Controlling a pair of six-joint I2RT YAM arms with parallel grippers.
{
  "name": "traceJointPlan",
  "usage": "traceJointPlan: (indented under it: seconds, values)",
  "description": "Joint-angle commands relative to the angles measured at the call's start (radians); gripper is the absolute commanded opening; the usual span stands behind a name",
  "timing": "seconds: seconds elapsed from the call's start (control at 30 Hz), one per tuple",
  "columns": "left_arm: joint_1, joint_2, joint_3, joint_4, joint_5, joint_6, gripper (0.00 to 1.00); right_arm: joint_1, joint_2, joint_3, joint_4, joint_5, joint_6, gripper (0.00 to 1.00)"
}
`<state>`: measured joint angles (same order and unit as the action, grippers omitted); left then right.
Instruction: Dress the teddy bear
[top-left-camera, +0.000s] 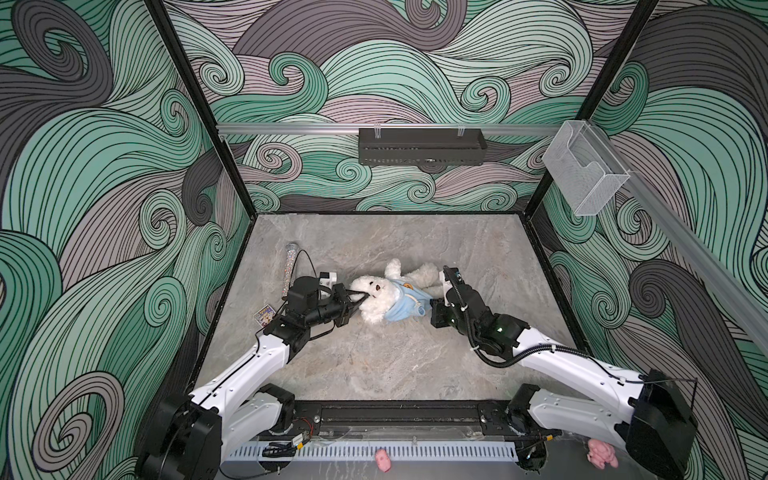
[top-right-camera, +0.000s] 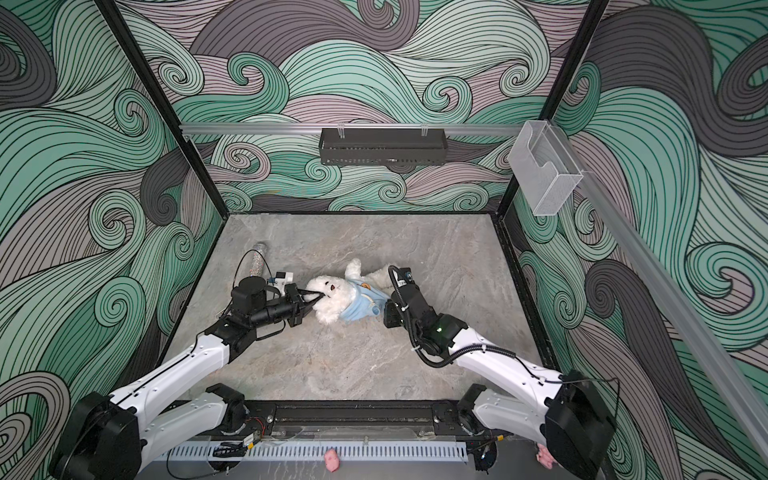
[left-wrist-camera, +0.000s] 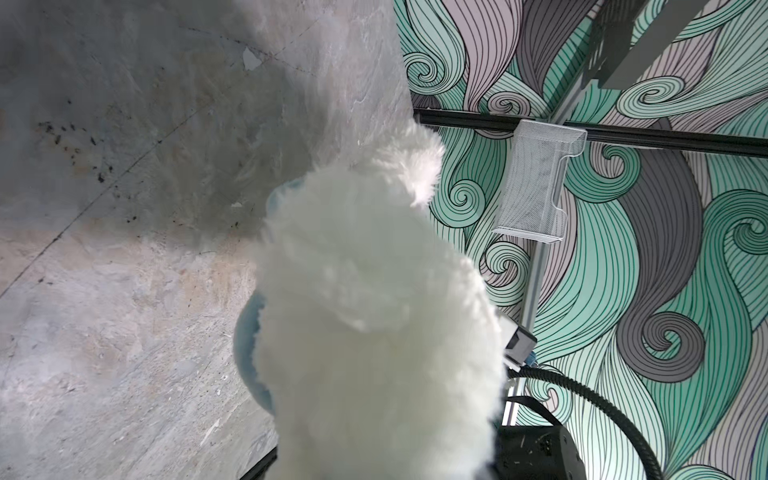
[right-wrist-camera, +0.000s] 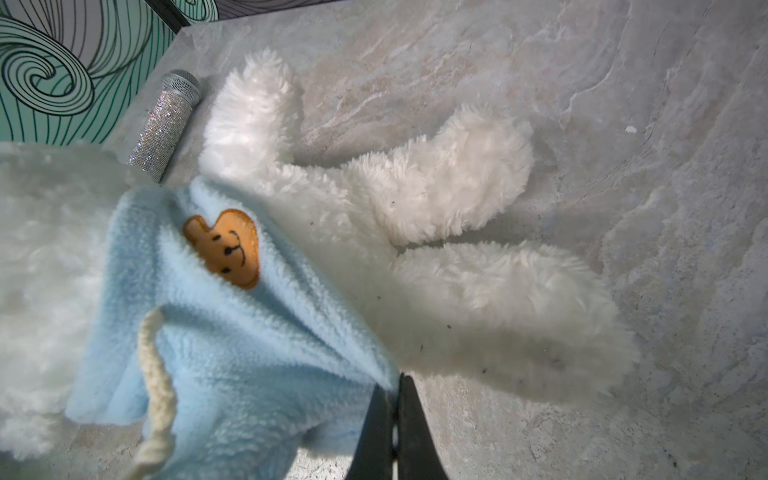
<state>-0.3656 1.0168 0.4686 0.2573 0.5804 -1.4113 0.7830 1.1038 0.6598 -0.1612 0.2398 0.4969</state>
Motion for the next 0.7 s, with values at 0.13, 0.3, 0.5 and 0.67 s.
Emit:
traceJointPlan:
  seconds: [0.13,0.3,0.5,0.67]
  values:
    - [0.097,-0.014,-0.029,0.182,-0.078,-0.112,0.0,-0.105,-0.022,-0.029,-0.182,0.29,-0.05,0.0]
    - [0.095,0.041,0.019,0.161,-0.017,-0.066,0.0,-0.158,-0.039,-0.028,0.021,-0.063,-0.113,0.0]
    - [0.057,0.104,0.163,0.012,-0.009,0.068,0.0,-0.158,0.092,0.162,0.0,-0.28,-0.168,0.0]
    - [0.138,0.039,0.143,-0.064,-0.001,0.089,0.0,-0.272,0.051,0.152,-0.128,-0.252,-0.219,0.0]
